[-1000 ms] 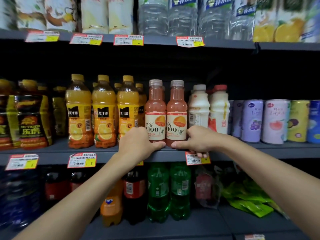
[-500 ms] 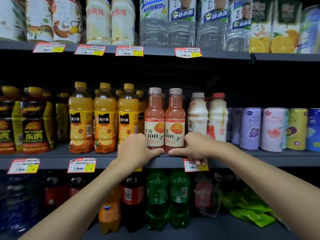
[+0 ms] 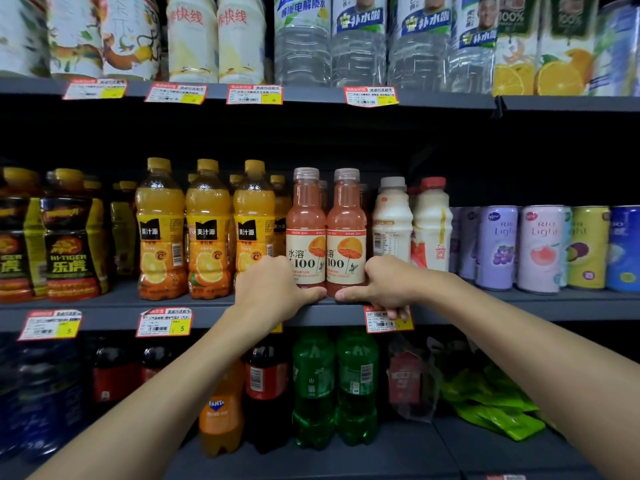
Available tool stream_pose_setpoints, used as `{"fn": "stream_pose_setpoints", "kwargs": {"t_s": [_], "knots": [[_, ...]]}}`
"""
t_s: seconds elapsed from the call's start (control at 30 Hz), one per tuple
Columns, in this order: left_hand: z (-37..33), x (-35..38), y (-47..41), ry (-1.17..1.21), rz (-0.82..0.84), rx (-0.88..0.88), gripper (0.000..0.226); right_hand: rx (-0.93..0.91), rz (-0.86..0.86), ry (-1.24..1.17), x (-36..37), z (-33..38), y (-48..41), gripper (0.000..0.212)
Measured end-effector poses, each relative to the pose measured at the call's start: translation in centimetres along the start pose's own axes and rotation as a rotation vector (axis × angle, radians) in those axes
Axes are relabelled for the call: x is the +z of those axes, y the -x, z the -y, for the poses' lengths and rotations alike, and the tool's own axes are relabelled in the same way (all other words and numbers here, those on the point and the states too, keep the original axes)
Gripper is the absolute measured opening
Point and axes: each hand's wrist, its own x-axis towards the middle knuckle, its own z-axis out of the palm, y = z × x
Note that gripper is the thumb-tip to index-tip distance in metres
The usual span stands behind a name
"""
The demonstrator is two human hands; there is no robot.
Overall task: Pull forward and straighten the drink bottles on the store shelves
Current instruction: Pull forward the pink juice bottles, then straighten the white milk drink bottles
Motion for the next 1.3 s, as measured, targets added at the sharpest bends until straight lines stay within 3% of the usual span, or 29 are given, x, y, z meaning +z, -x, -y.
{"fn": "stream_pose_setpoints", "kwargs": {"t_s": [0.23,0.43,0.6,0.7,0.8,0.87,1.0,1.17,1.3], "knots": [[0.2,-0.4,0.0,-0.026,0.002,0.028,0.066,-0.006,0.009,-0.048,0.0,0.2,0.3,0.046],[0.2,-0.1,0.2,-0.035,-0.036,0.014,0.067,0.023,0.02,-0.057,-0.2,0.7,0.8,0.061],[-0.2,-0.8,1.0,-0.123,-0.087,0.062,0.069,-0.012,-0.097,-0.161,0.4,0.6,1.8,0.05],[-1.6,-1.4,2.2,-0.259,-0.216,0.163,0.072,-0.045,-0.236,-0.171,1.1,-0.4,2.7,0.057],[-4.9,-1.2,3.9,-0.11,-0.342,0.292,0.064,-0.108,-0.53,-0.068,1.1,-2.6,3.3,0.054],[-7.6,-0.5,4.4,0.089,-0.309,0.331,0.049,-0.081,-0.712,-0.083,0.6,-4.6,3.7,0.039],[-12.1,0.8,3.7,0.376,-0.15,0.248,0.034,0.044,-0.967,-0.162,0.1,-8.3,4.5,0.02],[-15.6,2.4,2.1,0.434,-0.182,0.041,0.031,0.197,-0.977,-0.187,-0.3,-9.9,4.4,0.068],[-16.9,3.4,1.0,0.414,-0.133,-0.003,0.035,0.292,-0.862,-0.135,-0.6,-9.7,3.4,0.077]]}}
